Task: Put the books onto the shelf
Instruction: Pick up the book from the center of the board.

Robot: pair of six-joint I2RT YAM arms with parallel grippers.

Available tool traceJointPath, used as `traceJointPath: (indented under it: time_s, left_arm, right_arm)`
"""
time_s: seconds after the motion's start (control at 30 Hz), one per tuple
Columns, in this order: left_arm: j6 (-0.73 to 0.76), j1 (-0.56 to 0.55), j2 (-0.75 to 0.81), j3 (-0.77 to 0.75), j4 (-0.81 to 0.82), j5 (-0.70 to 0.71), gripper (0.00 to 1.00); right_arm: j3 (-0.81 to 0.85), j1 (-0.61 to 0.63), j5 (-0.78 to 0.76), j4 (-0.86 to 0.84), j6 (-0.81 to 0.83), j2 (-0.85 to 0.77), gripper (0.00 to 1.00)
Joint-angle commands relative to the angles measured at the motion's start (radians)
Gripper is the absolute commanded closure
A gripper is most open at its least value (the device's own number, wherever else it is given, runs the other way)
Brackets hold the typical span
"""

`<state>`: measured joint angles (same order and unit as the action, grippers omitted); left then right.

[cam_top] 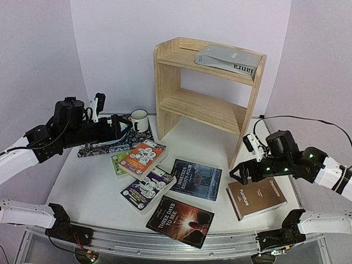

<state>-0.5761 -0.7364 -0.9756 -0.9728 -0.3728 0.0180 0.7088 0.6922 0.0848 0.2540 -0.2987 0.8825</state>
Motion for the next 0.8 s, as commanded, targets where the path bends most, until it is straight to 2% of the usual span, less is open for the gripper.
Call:
traceJointPath:
  time_s: [0.0, 0.13, 0.3, 0.43, 0.57, 0.77]
  left_arm:
    - [-0.023, 0.002, -0.027, 0.009, 0.095, -0.068, 0.01]
    - [-0.035, 0.002, -0.039, 0.024, 0.107, -0.081, 0.02]
    - [-0.047, 0.002, -0.031, 0.049, 0.129, -0.086, 0.02]
    - [-0.058, 0.001, -0.016, 0.068, 0.144, -0.086, 0.02]
    - [-0.063, 0.0, 0.006, 0.085, 0.144, -0.084, 0.02]
    - [-0.055, 0.001, 0.045, 0.101, 0.143, -0.07, 0.02]
  right_arm:
    - [-0.03, 0.0, -0.174, 0.033, -0.11, 0.02, 0.08]
    - [-0.024, 0.034, -0.287, 0.103, -0.131, 0.103, 0.11]
    - [0.03, 0.273, -0.562, 0.145, -0.161, 0.252, 0.08]
    - [0.111, 0.361, -0.71, 0.217, -0.214, 0.414, 0.06]
    - [0.197, 0.449, -0.897, 0.309, -0.27, 0.556, 0.1]
    - [0.265, 0.499, -0.965, 0.362, -0.321, 0.733, 0.2]
